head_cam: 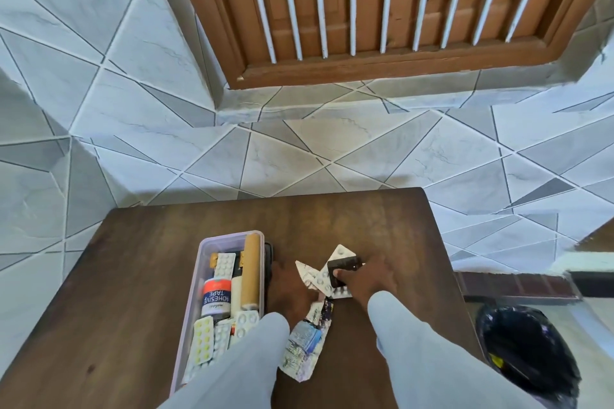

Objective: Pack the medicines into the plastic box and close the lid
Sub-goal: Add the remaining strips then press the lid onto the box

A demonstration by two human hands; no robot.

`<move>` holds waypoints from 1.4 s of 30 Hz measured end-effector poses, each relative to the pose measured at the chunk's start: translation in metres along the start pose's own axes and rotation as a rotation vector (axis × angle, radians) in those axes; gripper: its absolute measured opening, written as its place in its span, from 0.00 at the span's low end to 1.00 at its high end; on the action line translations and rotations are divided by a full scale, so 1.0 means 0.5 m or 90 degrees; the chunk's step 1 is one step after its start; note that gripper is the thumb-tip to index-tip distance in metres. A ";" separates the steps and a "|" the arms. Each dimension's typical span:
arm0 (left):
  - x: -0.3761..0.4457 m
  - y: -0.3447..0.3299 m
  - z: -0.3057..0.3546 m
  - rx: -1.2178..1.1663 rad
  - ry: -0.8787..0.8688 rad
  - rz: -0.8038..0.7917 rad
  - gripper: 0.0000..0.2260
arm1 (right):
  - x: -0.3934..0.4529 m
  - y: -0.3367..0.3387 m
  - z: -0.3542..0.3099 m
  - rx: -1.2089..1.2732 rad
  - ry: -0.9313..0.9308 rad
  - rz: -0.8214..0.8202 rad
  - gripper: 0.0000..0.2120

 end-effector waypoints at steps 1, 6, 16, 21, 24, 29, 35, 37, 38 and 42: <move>0.002 0.002 -0.001 -0.020 0.003 -0.007 0.36 | -0.002 0.002 0.000 0.023 -0.011 0.001 0.38; 0.010 0.004 -0.011 -0.203 0.048 -0.069 0.15 | 0.026 -0.027 0.030 0.241 -0.037 -0.069 0.30; -0.031 0.044 -0.016 -0.314 0.019 -0.106 0.11 | 0.006 0.021 0.051 0.454 -0.055 -0.149 0.10; -0.065 0.125 -0.031 -0.400 0.001 -0.098 0.14 | -0.012 0.024 0.059 0.545 -0.059 -0.157 0.07; -0.087 0.176 -0.070 -0.411 -0.025 -0.086 0.18 | -0.030 0.018 0.066 0.578 -0.053 -0.150 0.10; -0.119 0.268 -0.194 -0.484 -0.017 -0.048 0.18 | -0.104 -0.013 0.047 0.611 -0.033 -0.162 0.07; -0.169 0.276 -0.310 -0.322 -0.051 -0.108 0.15 | -0.244 -0.075 0.029 0.583 0.021 -0.158 0.06; -0.180 0.268 -0.325 -0.259 -0.082 -0.099 0.16 | -0.275 -0.092 0.030 0.588 0.026 -0.143 0.09; -0.184 0.264 -0.332 -0.246 -0.088 -0.090 0.18 | -0.291 -0.100 0.033 0.596 0.030 -0.138 0.11; -0.216 0.251 -0.337 -0.199 -0.121 -0.071 0.22 | -0.341 -0.114 0.044 0.600 0.006 -0.094 0.14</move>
Point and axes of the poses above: each hand's wrist, its own x-axis towards the middle knuckle, its own y-axis out of the back of the hand, z = x × y, the point moved 3 cm from there along x, towards the middle knuckle, and after that the axes turned 2 degrees about y, right-handed, at the moved point
